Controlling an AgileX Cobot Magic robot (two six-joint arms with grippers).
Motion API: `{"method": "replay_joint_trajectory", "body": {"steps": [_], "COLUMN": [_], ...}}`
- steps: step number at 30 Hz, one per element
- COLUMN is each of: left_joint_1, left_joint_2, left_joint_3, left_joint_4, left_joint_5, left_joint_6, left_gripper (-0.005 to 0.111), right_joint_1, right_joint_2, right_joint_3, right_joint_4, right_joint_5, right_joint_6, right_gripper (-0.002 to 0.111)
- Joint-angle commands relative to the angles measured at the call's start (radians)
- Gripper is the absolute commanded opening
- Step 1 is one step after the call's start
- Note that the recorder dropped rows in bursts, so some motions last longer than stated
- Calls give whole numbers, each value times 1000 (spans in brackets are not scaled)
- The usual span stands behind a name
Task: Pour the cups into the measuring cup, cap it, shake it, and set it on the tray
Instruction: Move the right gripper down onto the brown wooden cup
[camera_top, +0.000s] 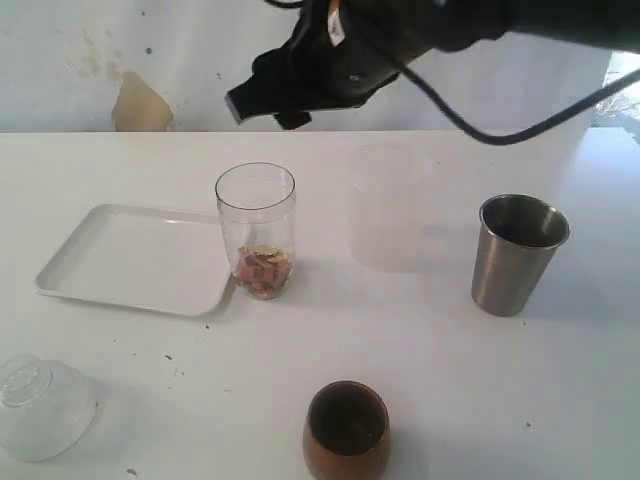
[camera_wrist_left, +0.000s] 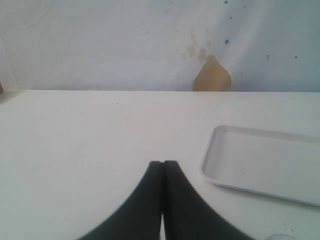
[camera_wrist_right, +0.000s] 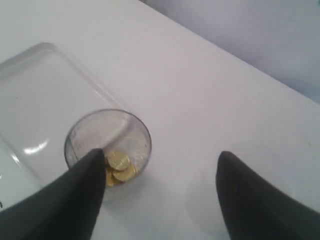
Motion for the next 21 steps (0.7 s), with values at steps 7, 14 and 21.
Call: {"method": "replay_joint_trajectory", "body": {"steps": [7,14,21], "left_joint_1": [-5,-5,-5], "left_joint_2": [-4,-4,-4], "left_joint_3": [4,4,4], "left_joint_4": [-3,-3,-3], "left_joint_5": [-10,-10,-10], "left_joint_6": [0,0,0], "left_gripper": [1,1,1], "right_joint_1": [-4,-4,-4], "right_joint_2": [-212,-246,-81], "right_joint_3": [148,318,410], "right_joint_4": [255,533,486], "right_joint_5": [441,525,367], "right_joint_6": [-202,-349,-324], "right_gripper": [46,46,46]}}
